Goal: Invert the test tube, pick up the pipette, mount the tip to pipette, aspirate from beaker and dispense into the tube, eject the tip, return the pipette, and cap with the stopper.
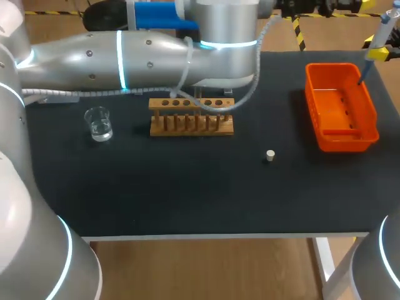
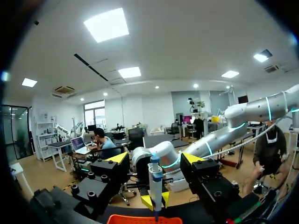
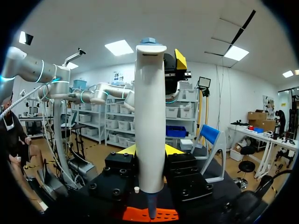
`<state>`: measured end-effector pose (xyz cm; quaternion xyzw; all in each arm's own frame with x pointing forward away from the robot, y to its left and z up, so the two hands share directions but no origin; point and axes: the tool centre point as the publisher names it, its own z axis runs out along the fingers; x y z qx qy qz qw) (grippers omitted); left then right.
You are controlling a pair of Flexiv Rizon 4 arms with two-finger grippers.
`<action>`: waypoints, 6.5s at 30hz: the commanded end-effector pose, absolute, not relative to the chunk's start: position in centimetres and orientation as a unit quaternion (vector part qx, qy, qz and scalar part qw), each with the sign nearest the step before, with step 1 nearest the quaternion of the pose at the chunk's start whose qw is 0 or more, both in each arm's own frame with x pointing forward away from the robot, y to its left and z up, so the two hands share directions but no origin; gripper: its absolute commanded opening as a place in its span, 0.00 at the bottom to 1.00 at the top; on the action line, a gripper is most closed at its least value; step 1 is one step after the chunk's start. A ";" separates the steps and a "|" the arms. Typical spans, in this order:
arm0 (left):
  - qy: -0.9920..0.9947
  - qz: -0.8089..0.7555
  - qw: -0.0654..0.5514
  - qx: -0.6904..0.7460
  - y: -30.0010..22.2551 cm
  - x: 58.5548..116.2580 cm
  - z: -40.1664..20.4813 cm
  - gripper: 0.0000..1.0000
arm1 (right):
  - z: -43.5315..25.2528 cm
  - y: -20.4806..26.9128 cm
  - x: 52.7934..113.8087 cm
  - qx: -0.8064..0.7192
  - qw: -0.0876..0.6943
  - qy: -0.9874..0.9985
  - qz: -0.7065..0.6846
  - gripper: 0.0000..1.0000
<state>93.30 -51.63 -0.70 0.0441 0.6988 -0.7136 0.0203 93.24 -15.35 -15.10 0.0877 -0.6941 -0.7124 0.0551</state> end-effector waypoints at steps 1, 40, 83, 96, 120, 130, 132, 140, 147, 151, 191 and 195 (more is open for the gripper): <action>0.737 -0.670 -0.032 0.083 -49.0 93.3 0.1 1.00 | -15.0 -15.4 93.3 0.088 0.055 -0.695 -0.711 0.00; 0.720 -0.693 0.034 0.001 -32.7 85.7 -10.0 1.00 | -15.0 -15.4 93.3 0.088 0.055 -0.695 -0.711 0.00; 0.722 -0.689 0.046 -0.041 -25.3 85.8 -12.9 1.00 | -15.0 -15.4 93.3 0.088 0.055 -0.695 -0.711 0.00; 0.722 -0.689 0.046 -0.041 -25.3 85.8 -12.9 1.00 | -15.0 -15.4 93.3 0.088 0.055 -0.695 -0.711 0.00; 0.722 -0.689 0.046 -0.041 -25.3 85.8 -12.9 1.00 | -15.8 -6.8 88.6 0.084 0.073 -0.702 -0.703 0.00; 0.722 -0.689 0.046 -0.041 -25.3 85.8 -12.9 1.00 | -16.7 -1.2 85.7 0.079 0.078 -0.705 -0.701 0.00; 0.722 -0.689 0.046 -0.041 -25.3 85.8 -12.9 1.00 | -16.9 -0.4 85.2 0.079 0.074 -0.709 -0.697 0.00; 0.722 -0.689 0.046 -0.041 -25.3 85.8 -12.9 1.00 | -17.3 3.3 84.0 0.082 0.073 -0.707 -0.698 0.00; 0.722 -0.689 0.046 -0.041 -25.3 85.8 -12.9 1.00 | -17.7 6.3 83.4 0.079 0.077 -0.705 -0.700 0.00; 0.722 -0.689 0.046 -0.041 -25.3 85.8 -12.9 1.00 | -17.9 7.8 83.3 0.077 0.076 -0.708 -0.698 0.00; 0.722 -0.689 0.046 -0.041 -25.3 85.8 -12.9 1.00 | -19.0 16.2 85.8 0.053 0.067 -0.714 -0.695 0.00; 0.722 -0.689 0.046 -0.041 -25.3 85.8 -12.9 1.00 | -18.7 16.9 86.0 0.053 0.063 -0.712 -0.697 0.00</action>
